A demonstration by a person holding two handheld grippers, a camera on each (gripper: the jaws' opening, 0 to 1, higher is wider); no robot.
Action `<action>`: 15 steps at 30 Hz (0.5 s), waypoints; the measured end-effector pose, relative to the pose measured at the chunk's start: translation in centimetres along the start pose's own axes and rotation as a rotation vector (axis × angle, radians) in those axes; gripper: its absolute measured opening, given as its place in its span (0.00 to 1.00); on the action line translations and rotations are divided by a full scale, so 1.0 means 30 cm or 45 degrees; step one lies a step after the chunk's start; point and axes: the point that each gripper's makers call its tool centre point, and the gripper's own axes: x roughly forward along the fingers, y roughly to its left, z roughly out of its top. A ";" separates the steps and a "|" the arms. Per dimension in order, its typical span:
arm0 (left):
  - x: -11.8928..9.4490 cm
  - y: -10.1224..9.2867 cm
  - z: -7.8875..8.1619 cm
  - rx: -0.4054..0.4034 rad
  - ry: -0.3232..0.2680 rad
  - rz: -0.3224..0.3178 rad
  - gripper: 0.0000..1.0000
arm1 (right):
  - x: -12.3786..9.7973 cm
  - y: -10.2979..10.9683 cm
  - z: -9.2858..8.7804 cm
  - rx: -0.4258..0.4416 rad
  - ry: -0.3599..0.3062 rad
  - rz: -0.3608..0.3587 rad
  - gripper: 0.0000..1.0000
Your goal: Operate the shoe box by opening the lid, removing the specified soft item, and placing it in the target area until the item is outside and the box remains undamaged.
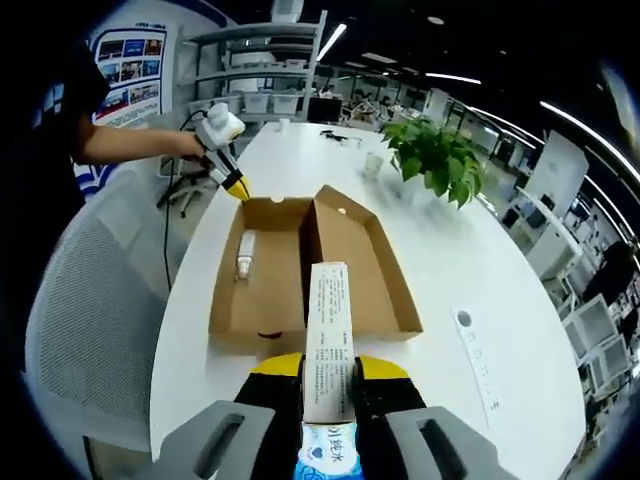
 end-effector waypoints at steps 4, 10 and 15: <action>0.000 0.001 0.000 0.003 0.003 0.002 0.03 | -0.029 -0.026 -0.044 0.005 0.025 -0.023 0.14; -0.003 -0.001 -0.002 0.006 0.008 0.004 0.03 | -0.064 -0.054 -0.104 0.012 0.061 -0.043 0.14; -0.005 -0.004 -0.002 0.006 0.012 0.005 0.03 | -0.091 -0.080 -0.144 0.025 0.080 -0.062 0.14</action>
